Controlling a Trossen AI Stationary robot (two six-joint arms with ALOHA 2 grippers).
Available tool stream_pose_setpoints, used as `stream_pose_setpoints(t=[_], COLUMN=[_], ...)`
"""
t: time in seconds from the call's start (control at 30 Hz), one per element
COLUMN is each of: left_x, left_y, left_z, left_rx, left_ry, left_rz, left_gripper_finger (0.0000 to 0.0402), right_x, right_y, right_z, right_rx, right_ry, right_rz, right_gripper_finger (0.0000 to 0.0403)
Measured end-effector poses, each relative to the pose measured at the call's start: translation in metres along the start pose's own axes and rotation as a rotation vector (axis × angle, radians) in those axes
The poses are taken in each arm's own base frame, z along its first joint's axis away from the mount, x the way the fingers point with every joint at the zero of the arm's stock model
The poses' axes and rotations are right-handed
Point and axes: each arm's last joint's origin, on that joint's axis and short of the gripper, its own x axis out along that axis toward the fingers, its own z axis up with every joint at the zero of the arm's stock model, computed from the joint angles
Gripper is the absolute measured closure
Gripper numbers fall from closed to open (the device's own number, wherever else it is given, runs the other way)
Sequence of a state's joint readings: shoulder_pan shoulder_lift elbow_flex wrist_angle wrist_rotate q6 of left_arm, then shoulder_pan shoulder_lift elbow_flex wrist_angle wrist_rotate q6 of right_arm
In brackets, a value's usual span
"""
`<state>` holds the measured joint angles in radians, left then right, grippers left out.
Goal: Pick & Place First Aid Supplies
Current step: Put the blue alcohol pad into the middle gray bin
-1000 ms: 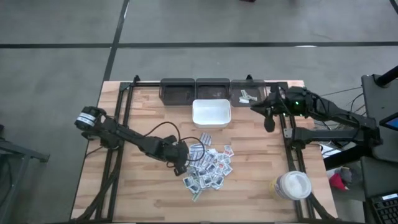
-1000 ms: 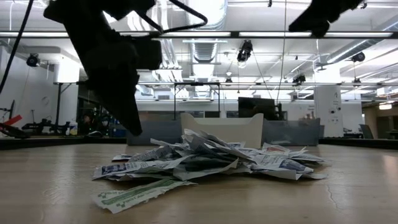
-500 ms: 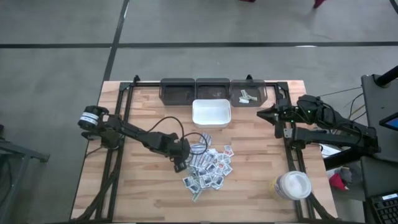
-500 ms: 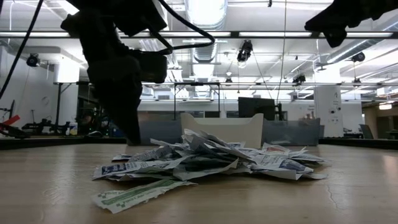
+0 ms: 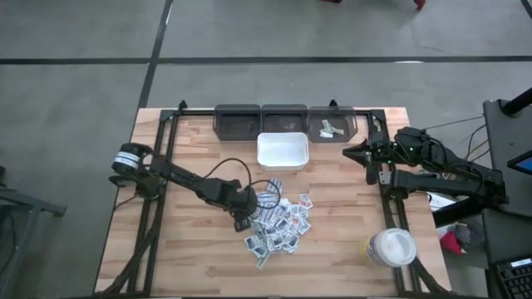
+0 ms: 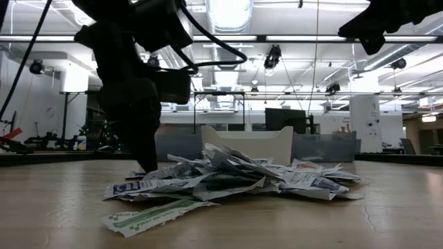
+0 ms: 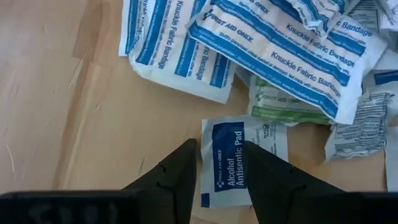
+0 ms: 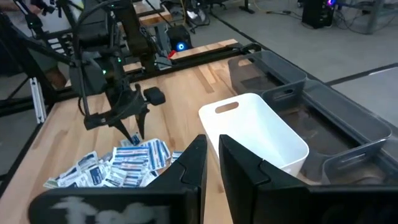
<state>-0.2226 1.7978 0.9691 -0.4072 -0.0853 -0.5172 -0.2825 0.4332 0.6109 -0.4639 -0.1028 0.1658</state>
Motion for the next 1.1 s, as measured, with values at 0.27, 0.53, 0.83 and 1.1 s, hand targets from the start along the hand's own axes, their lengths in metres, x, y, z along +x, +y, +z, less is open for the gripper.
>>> stream_pose_setpoints(t=[0.27, 0.53, 0.83, 1.1], left_x=[0.011, -0.011, -0.024, -0.032], left_y=[0.003, 0.004, 0.008, 0.007], left_z=[-0.004, 0.002, 0.002, 0.004], left_rx=[-0.079, -0.091, -0.104, -0.179], left_ry=[0.077, -0.014, -0.064, -0.096], left_rz=[0.051, 0.067, 0.107, 0.086], left_gripper_finger=[0.0292, 0.0373, 0.0398, 0.0401], right_x=[0.0, 0.0, 0.001, 0.003], right_y=[0.0, 0.0, 0.0, -0.001], right_z=[0.0, 0.0, -0.002, -0.005], right_rx=[0.008, 0.011, 0.009, 0.012], right_ry=[0.0, 0.001, 0.007, 0.017], right_rz=[0.001, 0.001, 0.002, 0.0], right_gripper_finger=[0.0365, 0.0365, 0.0364, 0.0364])
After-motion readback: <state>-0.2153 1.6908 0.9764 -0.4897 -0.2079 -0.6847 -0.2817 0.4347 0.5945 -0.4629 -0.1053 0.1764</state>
